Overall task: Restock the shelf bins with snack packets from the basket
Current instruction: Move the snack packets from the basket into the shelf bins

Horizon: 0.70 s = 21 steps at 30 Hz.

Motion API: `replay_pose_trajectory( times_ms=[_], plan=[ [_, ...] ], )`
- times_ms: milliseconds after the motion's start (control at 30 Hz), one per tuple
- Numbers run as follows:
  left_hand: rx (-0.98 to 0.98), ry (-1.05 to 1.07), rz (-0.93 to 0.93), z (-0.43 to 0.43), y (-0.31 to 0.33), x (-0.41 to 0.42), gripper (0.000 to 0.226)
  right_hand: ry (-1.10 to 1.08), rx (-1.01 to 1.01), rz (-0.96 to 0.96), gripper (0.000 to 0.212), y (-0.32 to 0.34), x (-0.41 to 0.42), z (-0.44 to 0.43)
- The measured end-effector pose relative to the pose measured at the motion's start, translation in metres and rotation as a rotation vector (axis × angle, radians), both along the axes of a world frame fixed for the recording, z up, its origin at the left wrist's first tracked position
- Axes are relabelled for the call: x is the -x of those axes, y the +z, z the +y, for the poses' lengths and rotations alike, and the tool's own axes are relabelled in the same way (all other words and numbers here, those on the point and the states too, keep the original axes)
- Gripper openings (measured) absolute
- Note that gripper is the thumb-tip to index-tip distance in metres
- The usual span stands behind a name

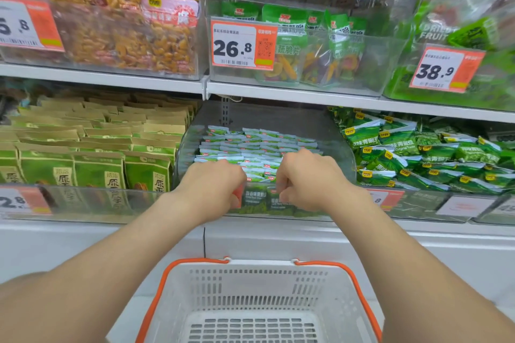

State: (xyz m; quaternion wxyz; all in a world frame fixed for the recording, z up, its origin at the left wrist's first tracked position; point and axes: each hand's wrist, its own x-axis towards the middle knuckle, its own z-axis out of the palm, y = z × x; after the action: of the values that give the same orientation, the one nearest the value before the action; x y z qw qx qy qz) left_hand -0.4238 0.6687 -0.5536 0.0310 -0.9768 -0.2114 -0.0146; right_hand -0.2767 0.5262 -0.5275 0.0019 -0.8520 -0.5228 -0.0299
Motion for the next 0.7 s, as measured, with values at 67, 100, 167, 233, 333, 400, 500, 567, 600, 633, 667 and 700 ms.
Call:
replay_pose_trajectory(
  times_ms=[67,100,167,233,333,400,500,567,600,633,667,700],
  plan=[
    [0.018,0.029,-0.066,0.005,0.001,-0.003,0.009,-0.025,-0.057,-0.008,0.009,0.0,-0.002,0.002],
    [0.027,0.036,-0.092,0.008,0.0,-0.006,0.01,-0.037,-0.073,-0.022,0.01,-0.001,-0.002,0.004],
    [0.042,0.045,-0.102,0.011,-0.005,-0.011,0.013,-0.045,-0.068,-0.055,0.01,-0.007,-0.004,0.006],
    [0.039,0.038,-0.078,0.009,-0.01,-0.017,0.015,-0.05,-0.05,-0.054,0.012,-0.013,-0.009,0.007],
    [0.027,0.024,-0.044,0.01,-0.014,-0.021,0.02,-0.052,-0.038,-0.011,0.014,-0.018,-0.012,0.008],
    [0.044,0.005,-0.019,0.013,-0.013,-0.022,0.018,-0.04,-0.035,-0.015,0.015,-0.021,-0.01,0.009],
    [0.047,-0.011,-0.02,0.014,-0.014,-0.023,0.016,-0.013,-0.037,-0.017,0.015,-0.023,-0.011,0.009],
    [0.066,-0.016,-0.012,0.013,-0.018,-0.024,0.017,0.003,-0.02,-0.04,0.013,-0.018,-0.009,0.009],
    [0.074,-0.019,-0.009,0.013,-0.018,-0.023,0.015,0.01,0.001,-0.065,0.006,-0.016,-0.008,0.011],
    [0.084,-0.026,-0.008,0.012,-0.018,-0.023,0.014,0.019,0.006,-0.078,0.007,-0.015,-0.007,0.012],
    [0.104,-0.031,-0.009,0.013,-0.017,-0.022,0.02,0.005,0.019,-0.066,0.023,-0.012,-0.004,0.013],
    [0.129,-0.034,-0.005,0.013,-0.016,-0.02,0.033,-0.006,0.043,-0.046,0.033,-0.009,-0.003,0.014]
  ],
)
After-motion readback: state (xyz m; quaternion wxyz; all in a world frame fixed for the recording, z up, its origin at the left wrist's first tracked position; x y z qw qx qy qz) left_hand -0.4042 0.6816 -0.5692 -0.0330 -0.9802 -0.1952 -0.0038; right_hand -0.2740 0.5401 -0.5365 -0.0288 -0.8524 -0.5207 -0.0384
